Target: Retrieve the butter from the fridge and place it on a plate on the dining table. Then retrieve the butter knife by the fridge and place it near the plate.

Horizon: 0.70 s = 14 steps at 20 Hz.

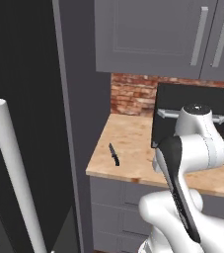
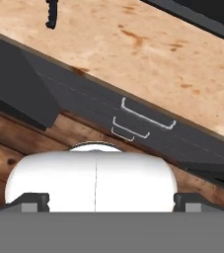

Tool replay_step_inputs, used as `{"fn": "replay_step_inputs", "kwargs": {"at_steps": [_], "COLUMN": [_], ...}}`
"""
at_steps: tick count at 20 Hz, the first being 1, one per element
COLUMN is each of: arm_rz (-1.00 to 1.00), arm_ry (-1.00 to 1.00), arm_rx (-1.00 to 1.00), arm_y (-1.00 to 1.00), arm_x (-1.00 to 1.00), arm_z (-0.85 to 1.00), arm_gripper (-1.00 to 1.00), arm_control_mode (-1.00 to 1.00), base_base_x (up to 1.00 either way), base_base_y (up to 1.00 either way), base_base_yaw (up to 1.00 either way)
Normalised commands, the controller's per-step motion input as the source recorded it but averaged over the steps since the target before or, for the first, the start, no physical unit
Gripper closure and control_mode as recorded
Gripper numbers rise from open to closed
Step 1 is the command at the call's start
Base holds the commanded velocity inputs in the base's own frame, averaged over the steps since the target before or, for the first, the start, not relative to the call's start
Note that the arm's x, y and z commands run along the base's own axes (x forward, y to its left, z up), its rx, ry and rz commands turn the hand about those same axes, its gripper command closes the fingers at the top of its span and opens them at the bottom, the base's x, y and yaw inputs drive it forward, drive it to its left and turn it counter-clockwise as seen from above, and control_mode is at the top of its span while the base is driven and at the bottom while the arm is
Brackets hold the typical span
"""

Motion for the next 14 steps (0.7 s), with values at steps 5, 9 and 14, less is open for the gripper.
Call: {"fn": "replay_step_inputs", "kwargs": {"at_steps": [5, 9, 14], "arm_rz": [0.0, 0.0, -0.04], "arm_ry": [-0.02, -0.02, -0.02], "arm_rx": [0.07, 0.13, 0.05], "arm_y": [0.1, 0.14, 0.22], "arm_x": [0.3, 0.44, 0.58], "arm_z": [-0.12, -0.22, -0.07], "arm_gripper": [-1.0, -1.0, -1.0], "arm_control_mode": [-1.0, -1.0, -1.0], "base_base_x": [0.02, 0.0, 0.0], "base_base_y": [0.05, 0.0, 0.0], "base_base_yaw": [0.0, 0.0, 0.0]}}
